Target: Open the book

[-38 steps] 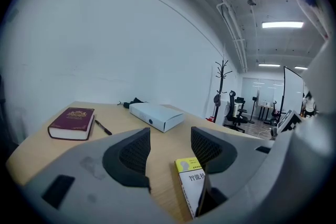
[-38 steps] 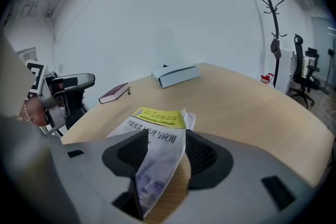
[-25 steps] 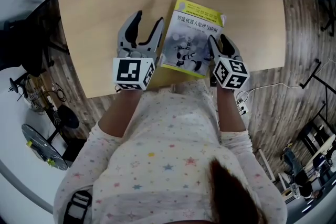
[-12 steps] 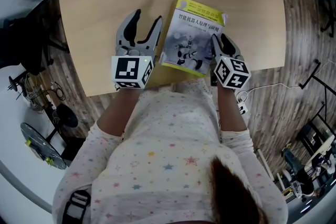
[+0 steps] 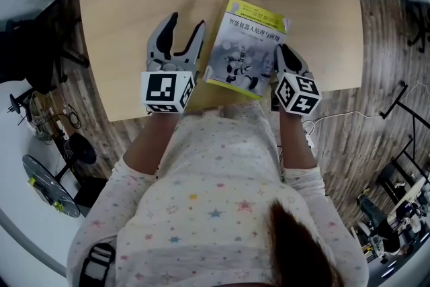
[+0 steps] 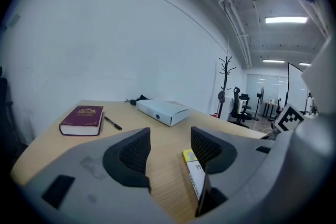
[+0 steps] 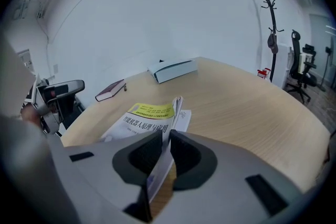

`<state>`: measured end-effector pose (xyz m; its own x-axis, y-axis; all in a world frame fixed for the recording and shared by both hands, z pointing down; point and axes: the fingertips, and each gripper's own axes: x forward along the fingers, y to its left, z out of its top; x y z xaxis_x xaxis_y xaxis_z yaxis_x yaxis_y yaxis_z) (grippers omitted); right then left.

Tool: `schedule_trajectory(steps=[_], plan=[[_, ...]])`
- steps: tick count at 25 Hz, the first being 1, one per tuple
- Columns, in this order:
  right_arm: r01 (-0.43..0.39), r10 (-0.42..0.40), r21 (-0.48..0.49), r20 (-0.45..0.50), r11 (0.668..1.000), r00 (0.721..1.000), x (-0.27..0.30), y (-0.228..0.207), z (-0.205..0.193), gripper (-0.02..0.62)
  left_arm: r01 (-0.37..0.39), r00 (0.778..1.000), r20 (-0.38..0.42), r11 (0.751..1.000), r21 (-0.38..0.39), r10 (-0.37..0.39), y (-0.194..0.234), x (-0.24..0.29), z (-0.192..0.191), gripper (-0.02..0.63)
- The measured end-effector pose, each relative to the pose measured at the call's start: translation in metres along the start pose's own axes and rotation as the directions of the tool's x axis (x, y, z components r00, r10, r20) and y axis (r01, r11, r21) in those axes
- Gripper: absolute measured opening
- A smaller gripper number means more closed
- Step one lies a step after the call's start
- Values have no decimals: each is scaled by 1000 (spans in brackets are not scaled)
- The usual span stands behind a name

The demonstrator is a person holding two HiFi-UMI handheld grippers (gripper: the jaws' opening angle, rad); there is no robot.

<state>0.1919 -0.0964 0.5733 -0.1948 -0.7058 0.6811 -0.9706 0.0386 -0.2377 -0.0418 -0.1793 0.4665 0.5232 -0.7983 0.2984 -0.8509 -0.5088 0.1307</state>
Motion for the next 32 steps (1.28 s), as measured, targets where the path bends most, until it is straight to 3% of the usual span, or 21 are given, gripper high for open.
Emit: schedule_trajectory(steps=[6,12,18,28,32], plan=[[5,-6,-14,-26,1000,1000,0,8,-6,120,-17,1000,9,1000,-4,17,0,-9,2,239],[-13,13,-21,0,1000,1000,-6,13,-3,121,-25,1000,15,1000,-2,25,-4,-14,3,238],[-6,6,22,-21,1000,1000,-4,1,-4,26,-31,999,20,1000,-1,31,-6,-18,5,239],[-150,149,43,38,988,988,-22,31,26,13,-59,998,35,998,-2,59,-2,-27,15,239],[-215,213,46,51,975,976,-23,48,39,12,-35,999,38,999,5,34,-8,-29,18,238]])
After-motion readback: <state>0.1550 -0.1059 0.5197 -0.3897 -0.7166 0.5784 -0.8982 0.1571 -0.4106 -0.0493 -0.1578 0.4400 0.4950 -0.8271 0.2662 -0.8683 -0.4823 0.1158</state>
